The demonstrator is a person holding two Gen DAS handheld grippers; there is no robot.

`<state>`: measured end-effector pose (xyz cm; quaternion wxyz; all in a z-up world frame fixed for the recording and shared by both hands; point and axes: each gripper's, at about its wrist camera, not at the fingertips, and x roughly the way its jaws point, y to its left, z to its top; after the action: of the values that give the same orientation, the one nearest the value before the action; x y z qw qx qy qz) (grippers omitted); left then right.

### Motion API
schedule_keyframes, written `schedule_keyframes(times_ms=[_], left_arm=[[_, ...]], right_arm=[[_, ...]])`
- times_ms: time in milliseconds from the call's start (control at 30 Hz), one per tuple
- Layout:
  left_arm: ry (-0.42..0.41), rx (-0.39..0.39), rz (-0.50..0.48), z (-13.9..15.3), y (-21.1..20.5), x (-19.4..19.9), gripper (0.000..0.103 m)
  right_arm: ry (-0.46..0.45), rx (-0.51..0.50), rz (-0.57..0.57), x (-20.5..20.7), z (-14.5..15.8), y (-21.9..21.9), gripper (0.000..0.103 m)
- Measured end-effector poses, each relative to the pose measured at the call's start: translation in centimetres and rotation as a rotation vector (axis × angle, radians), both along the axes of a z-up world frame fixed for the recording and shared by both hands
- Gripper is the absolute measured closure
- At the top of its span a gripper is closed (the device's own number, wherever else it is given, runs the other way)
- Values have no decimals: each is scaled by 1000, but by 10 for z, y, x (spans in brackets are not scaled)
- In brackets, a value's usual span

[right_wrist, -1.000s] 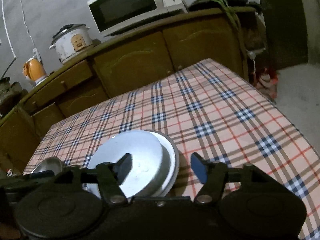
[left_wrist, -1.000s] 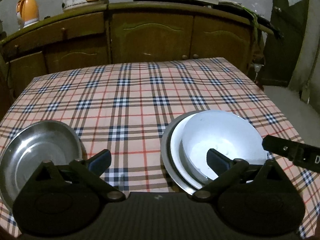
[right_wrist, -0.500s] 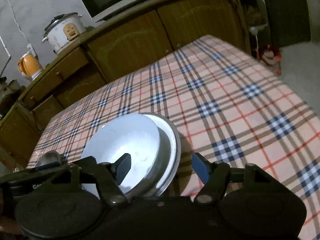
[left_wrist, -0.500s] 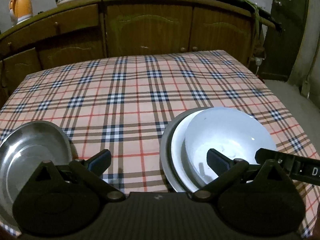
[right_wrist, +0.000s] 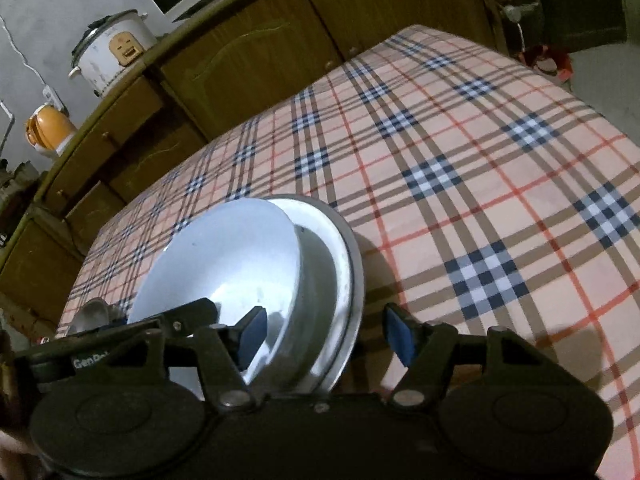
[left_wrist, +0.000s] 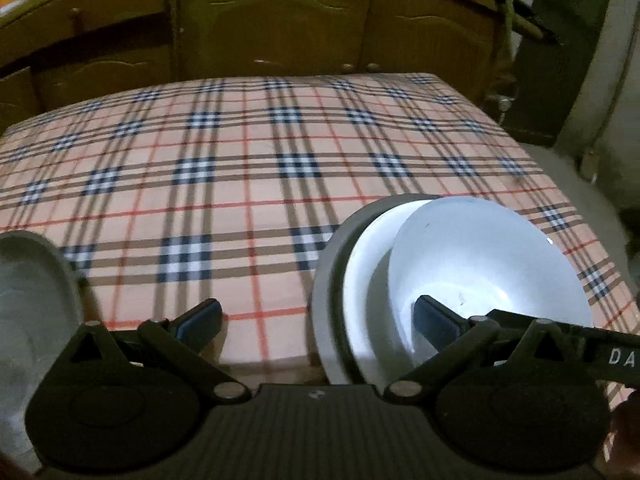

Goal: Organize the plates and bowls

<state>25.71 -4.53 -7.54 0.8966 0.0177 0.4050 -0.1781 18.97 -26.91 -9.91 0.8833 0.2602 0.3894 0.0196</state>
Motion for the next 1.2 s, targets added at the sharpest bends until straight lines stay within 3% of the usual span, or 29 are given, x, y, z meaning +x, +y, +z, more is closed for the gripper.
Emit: schedule_keyframes(times_ms=[200, 233, 300, 367, 700, 1200], left_arm=[[40, -104, -50, -10, 0, 13, 0], [42, -114, -55, -11, 0, 14, 0], [23, -131, -95, -11, -4, 12, 8], [16, -171, -139, -7, -9, 9, 32], [-3, -162, -105, 5, -8, -5, 35], [-97, -175, -49, 57, 7, -48, 36]], right_arm=[[-10, 27, 27, 8, -1, -4, 25], [-14, 50, 39, 9, -2, -5, 41], [-8, 107, 51, 10, -6, -7, 48], [-22, 91, 48, 8, -6, -5, 49], [-29, 99, 31, -3, 2, -2, 50], [-131, 74, 83, -39, 63, 14, 50]])
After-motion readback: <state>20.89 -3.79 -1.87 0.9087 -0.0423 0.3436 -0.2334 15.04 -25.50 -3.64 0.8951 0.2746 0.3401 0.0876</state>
